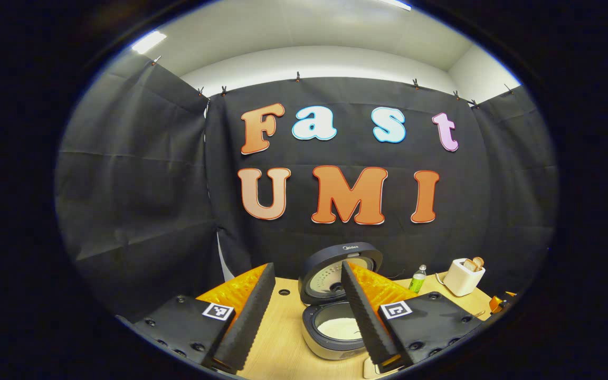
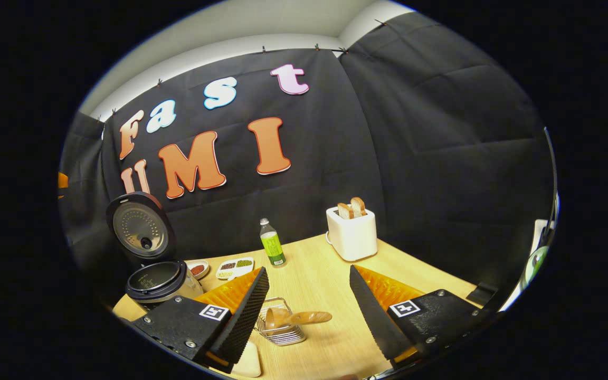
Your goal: Close the left gripper, press the button to open the rice cooker; take a wooden spoon from the chopstick holder with the right hand, scoop a spoonful of rice and pour it into the rice cooker, then put the wooden spoon back into the chopstick holder.
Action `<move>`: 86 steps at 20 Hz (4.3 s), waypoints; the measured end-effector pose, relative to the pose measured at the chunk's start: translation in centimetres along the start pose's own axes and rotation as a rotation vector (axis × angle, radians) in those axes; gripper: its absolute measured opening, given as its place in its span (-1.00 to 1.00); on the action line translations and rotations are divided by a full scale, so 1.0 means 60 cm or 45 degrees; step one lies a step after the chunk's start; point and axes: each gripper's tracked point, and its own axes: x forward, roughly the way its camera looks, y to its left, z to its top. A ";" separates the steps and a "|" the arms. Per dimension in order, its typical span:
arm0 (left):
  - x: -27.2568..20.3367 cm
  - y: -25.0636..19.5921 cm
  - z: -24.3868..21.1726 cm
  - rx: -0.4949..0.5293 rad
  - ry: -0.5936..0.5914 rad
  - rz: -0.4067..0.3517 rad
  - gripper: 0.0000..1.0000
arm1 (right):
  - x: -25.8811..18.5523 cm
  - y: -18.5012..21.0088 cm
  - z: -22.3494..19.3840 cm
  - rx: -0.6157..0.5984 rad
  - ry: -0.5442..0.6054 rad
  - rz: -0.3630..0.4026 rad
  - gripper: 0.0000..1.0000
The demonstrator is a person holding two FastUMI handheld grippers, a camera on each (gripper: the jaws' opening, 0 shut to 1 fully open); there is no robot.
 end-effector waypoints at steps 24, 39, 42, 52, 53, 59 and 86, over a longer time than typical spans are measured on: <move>-0.045 0.211 -0.050 -0.017 0.039 0.199 0.94 | 0.094 0.073 -0.124 0.471 0.332 -0.046 -0.46; -0.048 0.243 -0.014 -0.021 -0.016 0.159 0.99 | 0.006 0.184 0.049 0.046 0.220 0.021 -0.94; -0.045 0.246 -0.020 -0.026 -0.006 0.138 0.99 | -0.042 0.237 0.065 0.004 0.208 0.085 -0.94; -0.050 0.252 -0.027 0.022 0.018 0.091 0.94 | -0.100 0.350 -0.060 -0.354 0.305 0.211 -0.94; -0.051 0.253 -0.029 0.028 0.024 0.090 0.94 | -0.099 0.348 -0.079 -0.397 0.326 0.198 -0.94; -0.053 0.268 -0.041 0.039 0.048 0.101 0.94 | -0.103 0.326 -0.155 -0.575 0.427 0.128 -0.94; -0.046 0.262 -0.072 0.011 0.106 0.098 0.94 | -0.113 0.378 -0.244 0.434 0.660 0.050 -0.94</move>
